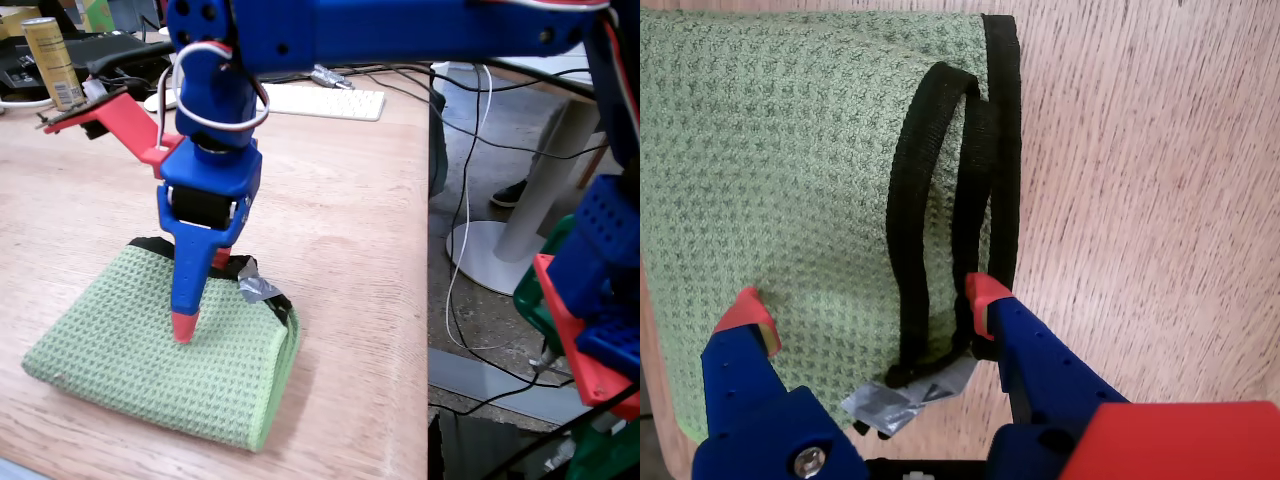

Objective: Clean the table

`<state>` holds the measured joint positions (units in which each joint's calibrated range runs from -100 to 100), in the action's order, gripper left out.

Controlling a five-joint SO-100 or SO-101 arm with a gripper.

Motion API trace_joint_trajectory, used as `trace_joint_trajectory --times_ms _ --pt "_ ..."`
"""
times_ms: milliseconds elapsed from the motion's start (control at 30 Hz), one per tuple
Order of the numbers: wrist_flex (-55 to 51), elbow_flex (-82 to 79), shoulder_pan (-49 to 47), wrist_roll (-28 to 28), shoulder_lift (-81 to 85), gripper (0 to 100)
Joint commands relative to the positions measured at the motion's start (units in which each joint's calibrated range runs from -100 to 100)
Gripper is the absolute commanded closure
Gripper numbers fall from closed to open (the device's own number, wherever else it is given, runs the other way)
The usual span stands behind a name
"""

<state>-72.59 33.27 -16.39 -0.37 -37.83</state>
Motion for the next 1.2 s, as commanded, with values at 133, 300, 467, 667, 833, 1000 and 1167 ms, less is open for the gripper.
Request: trace_joint_trajectory --times_ms 133,300,467,667,833,1000,1167 --pt "-0.56 7.55 -3.91 -0.29 -3.17 60" --pt "-0.56 7.36 -4.08 -0.29 -3.17 93" --pt "-0.48 7.08 -4.08 -0.29 -3.17 100" --pt "-9.51 5.57 -5.1 -0.24 9.44 100" --pt "-8.86 -14.63 -11.36 -0.24 21.62 100" --pt "-8.77 -29.17 -11.53 -0.24 31.65 100" --pt "-8.69 -30.21 -24.05 0.24 28.48 100"
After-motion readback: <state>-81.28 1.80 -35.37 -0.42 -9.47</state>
